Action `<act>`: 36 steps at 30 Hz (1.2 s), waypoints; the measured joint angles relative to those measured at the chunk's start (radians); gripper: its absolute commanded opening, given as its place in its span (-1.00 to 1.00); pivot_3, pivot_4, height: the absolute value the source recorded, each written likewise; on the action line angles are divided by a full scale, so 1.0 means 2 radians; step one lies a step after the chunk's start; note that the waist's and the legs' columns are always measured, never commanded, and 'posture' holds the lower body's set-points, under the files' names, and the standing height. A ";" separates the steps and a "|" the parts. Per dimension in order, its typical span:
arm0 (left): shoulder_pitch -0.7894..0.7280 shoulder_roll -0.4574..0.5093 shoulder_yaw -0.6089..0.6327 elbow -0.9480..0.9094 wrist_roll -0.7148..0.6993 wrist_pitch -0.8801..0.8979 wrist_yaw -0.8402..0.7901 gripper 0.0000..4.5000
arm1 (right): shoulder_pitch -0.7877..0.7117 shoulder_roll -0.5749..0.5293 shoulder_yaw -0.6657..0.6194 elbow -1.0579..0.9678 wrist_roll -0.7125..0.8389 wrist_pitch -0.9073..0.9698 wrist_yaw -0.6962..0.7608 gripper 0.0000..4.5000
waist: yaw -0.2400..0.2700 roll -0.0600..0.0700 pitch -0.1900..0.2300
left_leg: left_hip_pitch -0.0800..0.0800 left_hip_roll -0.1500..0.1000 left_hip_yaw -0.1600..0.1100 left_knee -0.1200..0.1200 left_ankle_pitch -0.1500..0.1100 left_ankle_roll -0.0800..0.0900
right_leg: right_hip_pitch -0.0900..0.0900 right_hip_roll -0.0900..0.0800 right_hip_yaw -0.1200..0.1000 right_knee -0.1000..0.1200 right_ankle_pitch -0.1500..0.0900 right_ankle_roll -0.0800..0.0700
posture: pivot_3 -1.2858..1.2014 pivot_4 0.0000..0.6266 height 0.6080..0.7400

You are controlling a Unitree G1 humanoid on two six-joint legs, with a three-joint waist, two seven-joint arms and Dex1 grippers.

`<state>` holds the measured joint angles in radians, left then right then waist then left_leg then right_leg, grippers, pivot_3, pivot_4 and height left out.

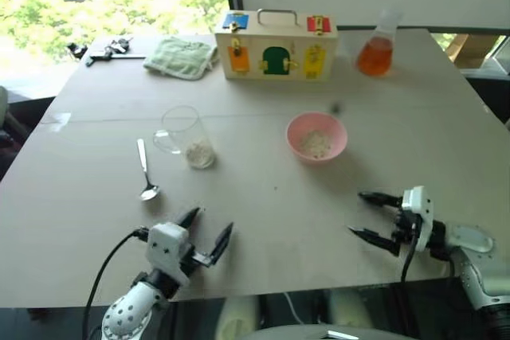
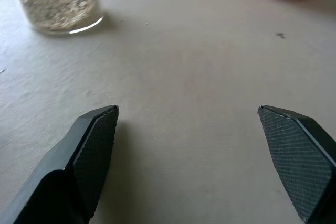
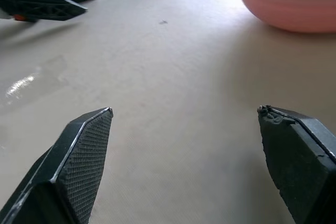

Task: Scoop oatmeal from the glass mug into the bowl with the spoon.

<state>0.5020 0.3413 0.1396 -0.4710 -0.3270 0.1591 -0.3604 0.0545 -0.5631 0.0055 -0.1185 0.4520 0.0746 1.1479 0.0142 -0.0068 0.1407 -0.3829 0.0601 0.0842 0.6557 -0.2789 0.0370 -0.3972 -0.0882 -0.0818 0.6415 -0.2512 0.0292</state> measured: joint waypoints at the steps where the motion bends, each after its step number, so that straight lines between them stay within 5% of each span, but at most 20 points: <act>1: -0.002 0.000 0.004 -0.002 -0.002 0.008 0.005 1.00 | -0.002 0.000 0.002 -0.007 0.001 0.004 0.000 0.98 | 0.000 0.000 0.000 | 0.000 0.000 0.000 0.000 0.000 0.000 | 0.000 0.000 0.000 0.000 0.000 0.000 | 0.03 -0.52 1.00; 11: -0.139 -0.004 0.110 -0.036 -0.070 0.162 0.121 1.00 | -0.034 0.006 0.049 -0.135 0.033 0.096 -0.042 0.98 | 0.000 -0.004 0.003 | -0.003 -0.001 -0.003 0.004 0.000 0.000 | 0.000 0.000 -0.002 0.001 0.000 0.000 | 0.03 -0.52 1.00; 18: -0.188 0.016 0.124 -0.057 -0.100 0.228 0.132 1.00 | -0.040 0.005 0.051 -0.178 0.045 0.126 -0.060 0.98 | 0.000 -0.005 0.004 | -0.005 -0.002 -0.004 0.007 0.001 -0.002 | 0.000 0.000 -0.004 0.001 0.001 0.001 | 0.03 -0.52 1.00; 36: -0.308 0.062 0.163 0.080 -0.083 0.399 0.196 1.00 | -0.076 -0.004 0.058 -0.248 0.076 0.194 -0.110 0.98 | 0.000 -0.006 0.004 | -0.006 -0.002 -0.006 0.007 0.002 -0.003 | 0.000 0.000 -0.005 0.002 0.001 0.001 | 0.03 -0.52 1.00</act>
<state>-0.1142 0.4649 0.4646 -0.3110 -0.4935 0.9564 0.0312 -0.0971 -0.5710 0.1209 -0.6136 0.6038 0.4632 0.9287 0.0142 -0.0186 0.1495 -0.3945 0.0559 0.0730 0.6698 -0.2756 0.0310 -0.3973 -0.0879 -0.0915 0.6449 -0.2500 0.0305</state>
